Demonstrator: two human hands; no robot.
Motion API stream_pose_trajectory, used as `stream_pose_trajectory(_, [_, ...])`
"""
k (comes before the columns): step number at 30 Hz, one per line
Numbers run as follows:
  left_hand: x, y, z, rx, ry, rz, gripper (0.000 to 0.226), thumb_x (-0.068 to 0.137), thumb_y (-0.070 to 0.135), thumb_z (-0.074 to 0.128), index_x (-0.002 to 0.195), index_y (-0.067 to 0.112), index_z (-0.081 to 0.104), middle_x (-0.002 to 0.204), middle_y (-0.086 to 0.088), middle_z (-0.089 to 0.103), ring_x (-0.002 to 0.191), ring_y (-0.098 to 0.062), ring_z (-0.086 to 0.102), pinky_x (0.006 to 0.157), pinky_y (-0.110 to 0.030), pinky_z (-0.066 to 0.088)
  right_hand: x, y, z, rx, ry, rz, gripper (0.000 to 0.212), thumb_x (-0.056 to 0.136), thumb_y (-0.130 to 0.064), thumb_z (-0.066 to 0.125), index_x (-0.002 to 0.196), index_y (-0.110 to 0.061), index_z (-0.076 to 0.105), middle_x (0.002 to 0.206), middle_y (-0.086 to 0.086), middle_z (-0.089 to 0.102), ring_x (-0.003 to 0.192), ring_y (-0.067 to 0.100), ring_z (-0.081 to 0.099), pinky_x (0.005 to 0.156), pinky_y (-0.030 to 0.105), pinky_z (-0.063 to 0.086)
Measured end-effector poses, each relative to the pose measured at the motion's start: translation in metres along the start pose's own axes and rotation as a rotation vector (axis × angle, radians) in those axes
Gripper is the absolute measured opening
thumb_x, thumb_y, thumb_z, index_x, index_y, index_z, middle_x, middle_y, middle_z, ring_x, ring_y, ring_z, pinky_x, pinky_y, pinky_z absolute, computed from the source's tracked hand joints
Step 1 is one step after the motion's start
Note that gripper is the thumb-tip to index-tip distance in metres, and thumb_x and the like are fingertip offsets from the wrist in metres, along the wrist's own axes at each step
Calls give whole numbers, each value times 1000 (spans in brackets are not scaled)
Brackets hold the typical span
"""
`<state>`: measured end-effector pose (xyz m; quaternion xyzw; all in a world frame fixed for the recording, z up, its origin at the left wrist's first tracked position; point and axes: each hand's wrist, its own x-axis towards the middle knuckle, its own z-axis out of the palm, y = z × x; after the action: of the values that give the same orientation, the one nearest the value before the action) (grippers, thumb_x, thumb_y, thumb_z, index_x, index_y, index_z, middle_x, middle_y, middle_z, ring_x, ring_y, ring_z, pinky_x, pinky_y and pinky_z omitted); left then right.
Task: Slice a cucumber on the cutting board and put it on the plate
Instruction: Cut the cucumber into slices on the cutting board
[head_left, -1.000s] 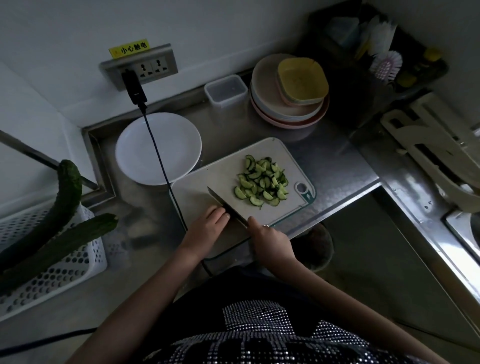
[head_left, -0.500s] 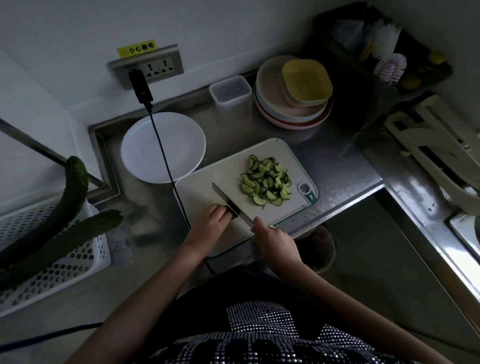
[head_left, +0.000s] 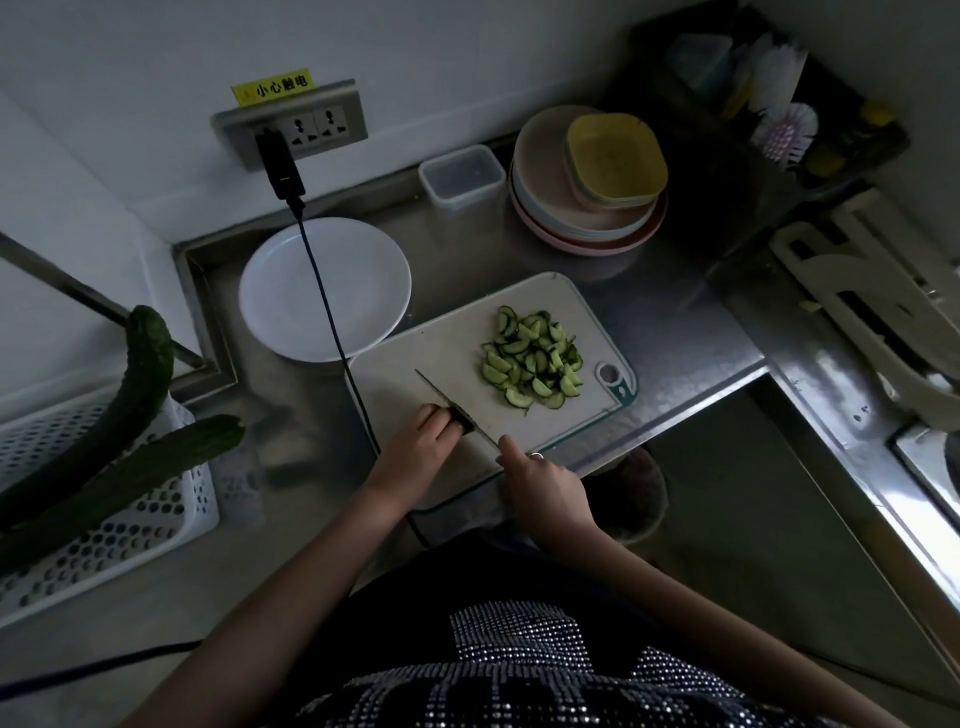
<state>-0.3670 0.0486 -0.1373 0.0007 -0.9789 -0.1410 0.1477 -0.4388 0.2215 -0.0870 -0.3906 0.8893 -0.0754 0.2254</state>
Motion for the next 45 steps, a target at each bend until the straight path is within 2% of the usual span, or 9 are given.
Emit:
stream_pose_trajectory(6, [2, -1, 0, 17, 0, 9, 31, 71, 5, 38, 100, 4, 50, 98, -15, 57, 95, -26, 46, 58, -30, 53, 5, -2, 2, -16, -42, 36, 20, 95, -10, 41, 109, -18, 31, 91, 9, 63, 79, 32, 64, 56, 36, 41])
stream_pose_trajectory(11, [2, 0, 0, 61, 18, 13, 35, 70, 4, 38, 88, 0, 68, 95, -14, 62, 94, -24, 46, 60, -30, 53, 8, 0, -1, -32, -30, 47, 19, 97, -15, 40, 114, -19, 32, 96, 9, 64, 84, 32, 65, 57, 36, 42])
stream_pose_trajectory(14, [3, 0, 1, 50, 21, -9, 30, 75, 9, 42, 86, 3, 69, 98, -9, 56, 93, -21, 47, 71, -29, 47, 8, 6, -12, 49, 80, 151, 20, 101, -27, 38, 118, -19, 35, 94, 12, 66, 85, 34, 65, 58, 35, 41])
stream_pose_trajectory(16, [1, 0, 2, 40, 23, -21, 30, 75, 10, 42, 86, 3, 69, 93, -10, 62, 91, -21, 46, 68, -31, 51, 6, 8, -17, 96, 116, 196, 19, 101, -31, 36, 114, -17, 37, 89, 14, 65, 83, 36, 65, 58, 34, 39])
stream_pose_trajectory(18, [1, 0, 0, 45, 29, -25, 29, 74, 9, 42, 84, 3, 69, 88, -11, 64, 88, -20, 45, 64, -29, 51, 1, 3, -18, 109, 79, 153, 18, 101, -32, 36, 109, -16, 37, 86, 14, 64, 81, 36, 64, 58, 35, 39])
stream_pose_trajectory(23, [4, 0, 0, 44, 67, 2, 23, 78, 8, 45, 82, 0, 67, 81, -14, 62, 84, -22, 43, 77, -30, 38, -5, -8, -18, 118, 39, 46, 12, 102, -25, 38, 110, -16, 40, 98, 9, 67, 83, 34, 64, 57, 32, 35])
stream_pose_trajectory(35, [1, 0, -1, 54, 14, -56, 28, 76, 6, 43, 88, 0, 67, 87, -15, 61, 89, -24, 45, 75, -31, 44, 1, -8, -10, 57, -4, 22, 18, 102, -30, 37, 111, -14, 37, 89, 14, 66, 80, 35, 65, 57, 36, 42])
stream_pose_trajectory(42, [-1, 1, -1, 10, 1, -54, 34, 64, 0, 57, 97, 8, 50, 92, -12, 58, 92, -25, 45, 49, -30, 51, 4, -6, -7, -39, -76, 37, 19, 97, -11, 38, 115, -14, 35, 97, 12, 65, 86, 34, 65, 57, 34, 36])
stream_pose_trajectory(45, [0, 0, -2, 20, -23, -49, 27, 71, 5, 43, 97, 7, 51, 92, -12, 59, 91, -25, 45, 49, -30, 52, 5, -5, -8, -37, -74, 58, 20, 96, -10, 38, 115, -15, 35, 96, 12, 65, 85, 34, 65, 56, 35, 38])
